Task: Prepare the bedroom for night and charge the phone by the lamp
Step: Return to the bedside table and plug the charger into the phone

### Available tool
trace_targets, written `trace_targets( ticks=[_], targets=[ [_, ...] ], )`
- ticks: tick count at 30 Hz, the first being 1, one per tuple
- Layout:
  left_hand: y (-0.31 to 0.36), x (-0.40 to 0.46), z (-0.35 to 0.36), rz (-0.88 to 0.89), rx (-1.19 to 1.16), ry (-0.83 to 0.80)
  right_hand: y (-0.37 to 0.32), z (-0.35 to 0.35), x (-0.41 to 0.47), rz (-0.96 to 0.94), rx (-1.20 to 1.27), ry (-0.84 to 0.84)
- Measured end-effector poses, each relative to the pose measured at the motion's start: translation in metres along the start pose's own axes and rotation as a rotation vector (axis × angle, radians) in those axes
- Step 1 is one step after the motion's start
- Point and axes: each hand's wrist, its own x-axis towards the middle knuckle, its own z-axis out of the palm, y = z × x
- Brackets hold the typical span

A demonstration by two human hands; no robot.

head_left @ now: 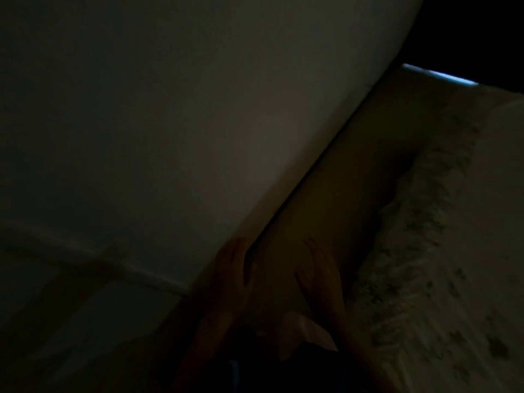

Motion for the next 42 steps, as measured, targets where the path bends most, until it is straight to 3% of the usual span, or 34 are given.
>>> trace_targets(
  ticks=[8, 17, 24, 35, 42],
  targets=[
    [0.037, 0.130, 0.048, 0.173, -0.097, -0.154, 0.041, -0.037, 0.091, 0.155, 0.063, 0.250],
    [0.116, 0.319, 0.110, 0.247, -0.240, -0.222, 0.117, -0.129, 0.256, 0.238, -0.044, 0.324],
    [0.167, 0.443, 0.177, 0.363, -0.097, -0.312, 0.177, -0.176, 0.343, 0.337, -0.074, 0.307],
    [0.284, 0.729, 0.271, 0.438, -0.133, -0.420, 0.272, -0.308, 0.585, 0.447, -0.111, 0.553],
    [0.344, 0.846, 0.319, 0.437, -0.122, -0.485, 0.325, -0.370, 0.687, 0.570, -0.035, 0.594]
  ],
)
